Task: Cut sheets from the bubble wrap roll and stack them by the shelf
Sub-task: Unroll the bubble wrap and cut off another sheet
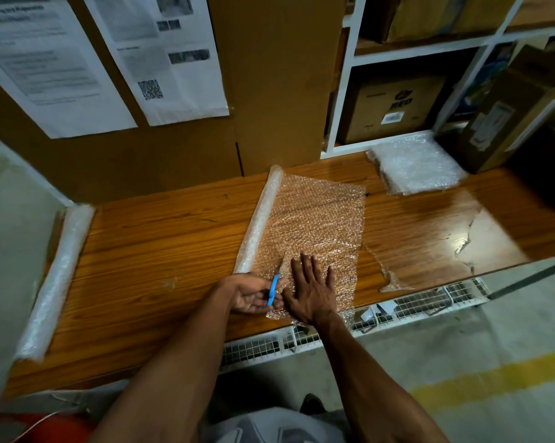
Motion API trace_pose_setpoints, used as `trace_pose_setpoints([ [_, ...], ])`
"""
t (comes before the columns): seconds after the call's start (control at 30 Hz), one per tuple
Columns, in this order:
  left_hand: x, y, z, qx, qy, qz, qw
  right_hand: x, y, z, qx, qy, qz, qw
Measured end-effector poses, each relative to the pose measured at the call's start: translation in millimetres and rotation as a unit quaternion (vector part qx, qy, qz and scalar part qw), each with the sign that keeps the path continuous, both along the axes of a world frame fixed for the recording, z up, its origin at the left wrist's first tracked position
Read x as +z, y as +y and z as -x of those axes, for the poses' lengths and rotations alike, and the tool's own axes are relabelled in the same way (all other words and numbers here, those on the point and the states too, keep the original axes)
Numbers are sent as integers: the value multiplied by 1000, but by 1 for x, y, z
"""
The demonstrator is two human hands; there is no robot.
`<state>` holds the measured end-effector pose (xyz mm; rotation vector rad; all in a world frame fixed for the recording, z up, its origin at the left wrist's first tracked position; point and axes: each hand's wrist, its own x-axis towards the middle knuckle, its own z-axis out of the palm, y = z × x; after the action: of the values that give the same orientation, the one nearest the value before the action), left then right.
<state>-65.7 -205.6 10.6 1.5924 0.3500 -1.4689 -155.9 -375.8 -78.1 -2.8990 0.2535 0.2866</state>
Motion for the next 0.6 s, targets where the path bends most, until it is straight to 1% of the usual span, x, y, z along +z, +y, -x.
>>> trace_pose_setpoints([
  [0.17, 3, -4, -3, -11, -10, 1, 1000, 0, -1, 2, 1, -8, -4, 1000],
  [0.3, 1, -7, -7, -20, -29, -17, 999, 0, -1, 1, 1, -17, -7, 1000],
  [0.43, -6, -11, -7, 16, -63, -7, 998, -2, -1, 1, -7, -6, -11, 1000],
  [0.5, -8, -13, -4, 19, -84, -1, 996, 0, 1, 1, -15, -8, -17, 1000],
  [0.6, -9, -14, -3, 23, -84, -3, 996, 5, 0, 0, -23, -14, -24, 999],
])
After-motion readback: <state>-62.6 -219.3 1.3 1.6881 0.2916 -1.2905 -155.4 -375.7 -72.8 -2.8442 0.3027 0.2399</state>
